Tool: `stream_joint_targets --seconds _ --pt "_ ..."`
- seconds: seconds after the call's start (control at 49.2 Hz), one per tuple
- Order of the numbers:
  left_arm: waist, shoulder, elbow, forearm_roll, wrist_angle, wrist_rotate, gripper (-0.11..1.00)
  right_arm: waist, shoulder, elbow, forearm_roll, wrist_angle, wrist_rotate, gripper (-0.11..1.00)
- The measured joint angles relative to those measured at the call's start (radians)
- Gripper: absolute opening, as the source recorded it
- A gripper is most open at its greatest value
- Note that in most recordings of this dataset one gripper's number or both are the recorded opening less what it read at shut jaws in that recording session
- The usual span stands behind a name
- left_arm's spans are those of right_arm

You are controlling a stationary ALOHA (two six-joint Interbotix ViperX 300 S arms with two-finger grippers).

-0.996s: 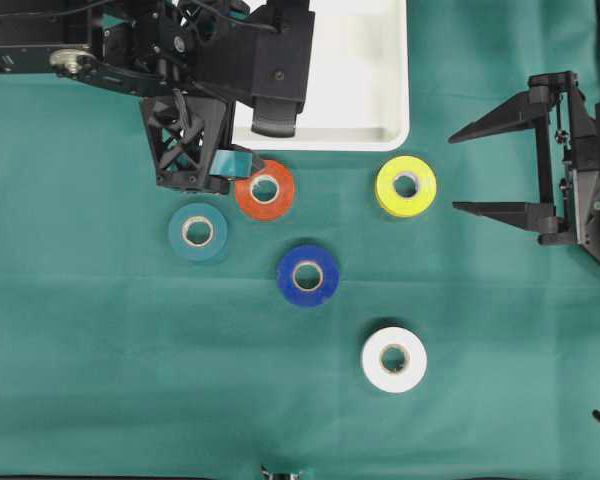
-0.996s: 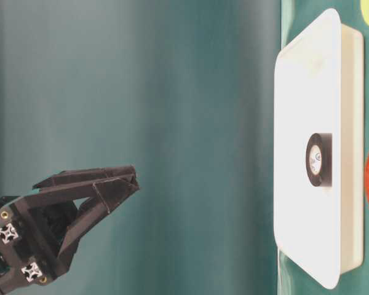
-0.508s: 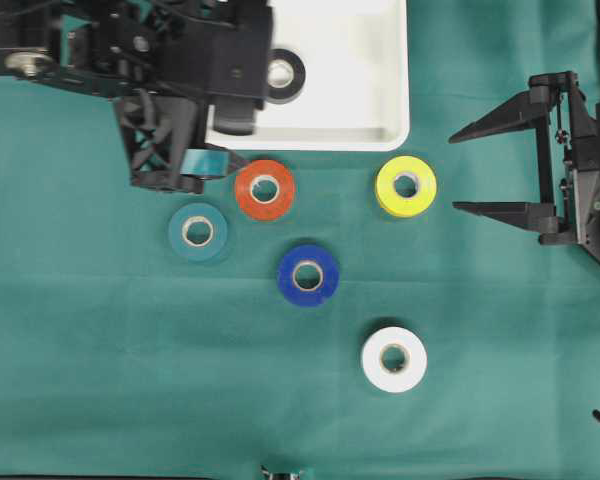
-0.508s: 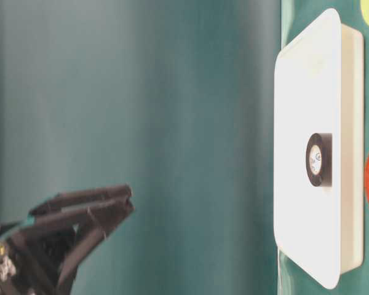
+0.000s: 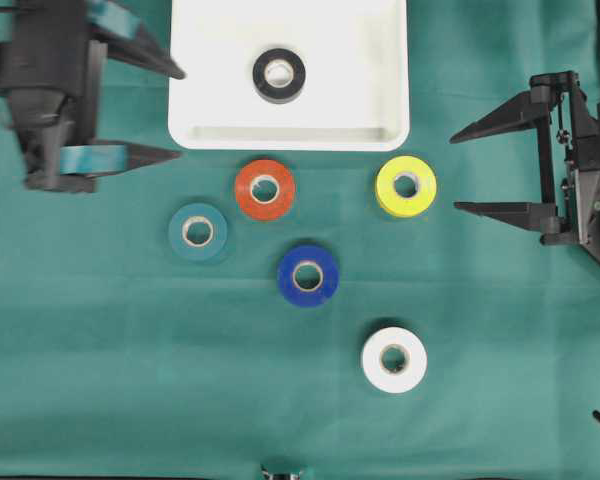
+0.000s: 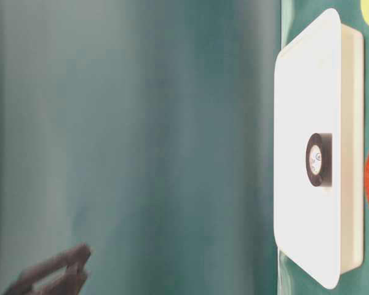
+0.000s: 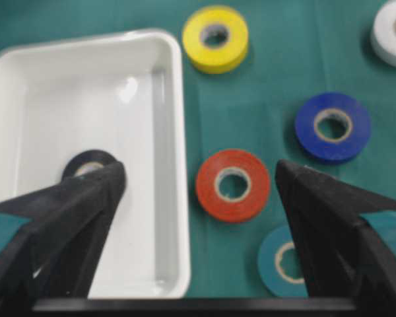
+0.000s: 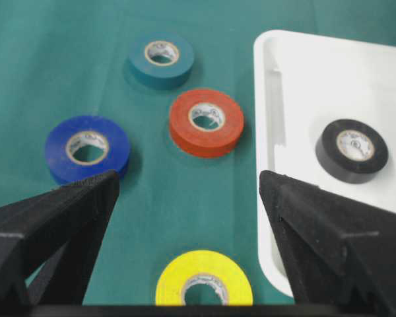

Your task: Pick up the tape from a random location and place it into the white case.

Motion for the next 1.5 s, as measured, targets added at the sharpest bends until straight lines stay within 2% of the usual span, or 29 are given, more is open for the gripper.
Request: stream_joint_targets --seconds 0.264,0.569,0.935,1.159,1.504 --pt "0.000 -0.112 0.127 -0.008 -0.043 -0.006 0.94 0.000 -0.012 -0.002 0.000 0.000 0.000 0.92" --pt "0.000 -0.215 0.258 -0.008 -0.123 -0.094 0.94 0.000 -0.012 -0.002 0.000 0.002 0.000 0.92" --pt "0.000 -0.295 0.420 -0.008 -0.275 -0.094 0.94 0.000 -0.012 0.000 0.000 0.000 0.002 0.92" --pt "0.000 -0.310 0.462 -0.008 -0.322 -0.094 0.94 0.000 -0.012 -0.002 0.000 0.002 0.002 0.92" --pt "0.000 -0.313 0.463 -0.008 -0.327 -0.094 0.94 0.000 -0.011 0.000 0.000 0.002 0.002 0.92"
